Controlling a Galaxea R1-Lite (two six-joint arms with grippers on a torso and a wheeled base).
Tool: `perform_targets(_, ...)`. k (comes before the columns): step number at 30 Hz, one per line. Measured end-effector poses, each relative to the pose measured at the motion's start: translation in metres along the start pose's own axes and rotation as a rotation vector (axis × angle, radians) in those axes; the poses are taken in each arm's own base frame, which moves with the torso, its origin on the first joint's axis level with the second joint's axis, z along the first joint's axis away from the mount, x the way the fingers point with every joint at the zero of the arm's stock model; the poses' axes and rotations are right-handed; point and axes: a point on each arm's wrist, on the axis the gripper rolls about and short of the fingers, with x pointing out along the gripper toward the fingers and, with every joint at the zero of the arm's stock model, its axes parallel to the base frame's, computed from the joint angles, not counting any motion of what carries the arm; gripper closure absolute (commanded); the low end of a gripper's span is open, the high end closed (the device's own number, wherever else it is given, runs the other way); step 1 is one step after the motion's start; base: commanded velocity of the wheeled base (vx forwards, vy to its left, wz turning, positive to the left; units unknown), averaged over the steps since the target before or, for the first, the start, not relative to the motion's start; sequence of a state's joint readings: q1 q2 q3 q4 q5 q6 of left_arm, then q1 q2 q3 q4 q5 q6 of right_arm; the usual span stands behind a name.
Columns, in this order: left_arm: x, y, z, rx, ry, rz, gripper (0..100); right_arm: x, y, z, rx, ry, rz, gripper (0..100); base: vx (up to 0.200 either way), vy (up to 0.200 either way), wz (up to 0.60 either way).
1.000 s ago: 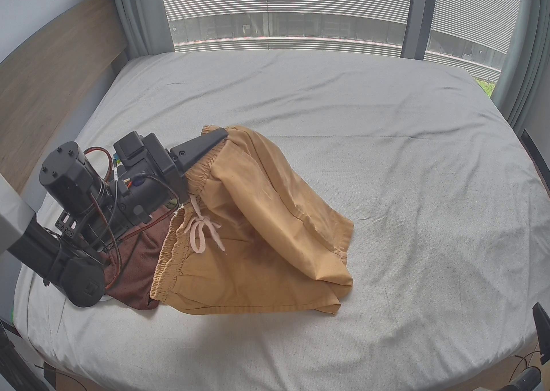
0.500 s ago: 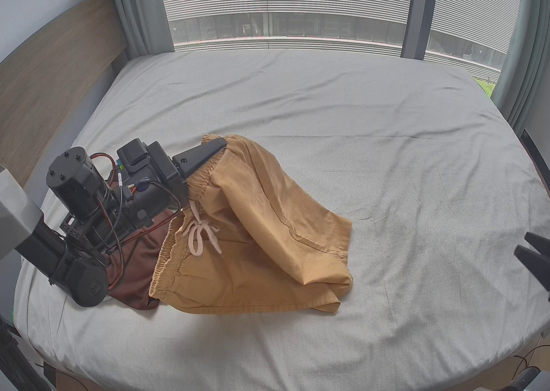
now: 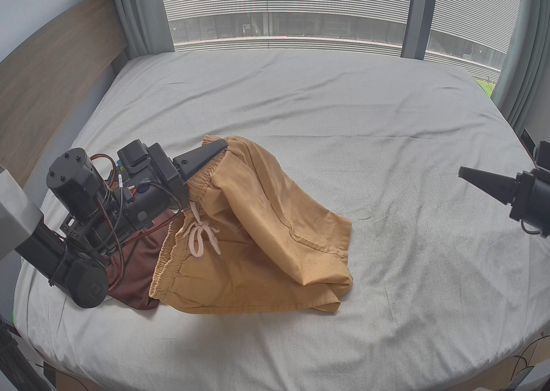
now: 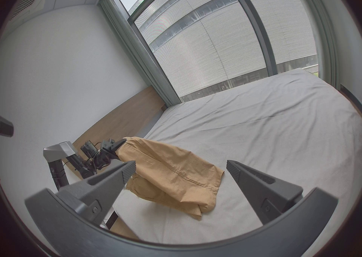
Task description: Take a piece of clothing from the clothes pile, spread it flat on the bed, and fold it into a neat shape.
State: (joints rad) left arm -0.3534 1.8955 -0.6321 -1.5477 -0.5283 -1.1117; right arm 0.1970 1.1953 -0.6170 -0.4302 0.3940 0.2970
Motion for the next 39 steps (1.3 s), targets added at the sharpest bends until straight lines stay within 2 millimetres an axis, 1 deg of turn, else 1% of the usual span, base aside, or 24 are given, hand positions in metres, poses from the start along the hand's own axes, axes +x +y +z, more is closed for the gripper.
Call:
perform_targets(3, 0.000, -0.001, 0.000, 0.000, 0.000, -0.001, 100, 0.016, -0.006, -0.001, 0.006, 0.006, 0.002, 0, 0.000, 0.000, 0.00)
perform_targets(6, -0.001, -0.001, 0.000, 0.000, 0.001, -0.001, 100, 0.032, -0.014, -0.006, 0.019, 0.031, -0.003, 0, 0.000, 0.000, 0.00)
perform_targets(11, -0.001, -0.001, -0.001, -0.001, 0.003, 0.000, 100, 0.062, -0.032, -0.025, 0.045, 0.086, -0.017, 0, 0.000, 0.000, 0.00)
perform_targets(12, -0.001, -0.001, -0.001, -0.001, 0.003, 0.000, 100, 0.064, -0.033, -0.026, 0.047, 0.088, -0.018, 0, 0.000, 0.000, 0.00)
perform_targets(14, -0.001, 0.000, -0.001, -0.002, 0.003, 0.001, 100, 0.075, -0.040, -0.035, 0.061, 0.095, -0.020, 0, 0.000, 0.000, 0.00)
perform_targets(22, -0.001, 0.001, -0.002, 0.003, 0.004, 0.006, 100, 0.103, -0.058, -0.065, 0.155, 0.160, -0.032, 0, 0.000, 0.000, 0.00)
perform_targets(28, -0.001, 0.004, -0.002, 0.011, 0.008, 0.012, 100, 0.120, -0.064, -0.085, 0.196, 0.219, -0.031, 0, 0.000, 0.000, 0.00)
perform_targets(39, 0.000, 0.006, -0.003, 0.009, 0.010, 0.016, 100, 0.145, -0.078, -0.107, 0.259, 0.202, -0.024, 0, 0.000, 0.000, 0.00)
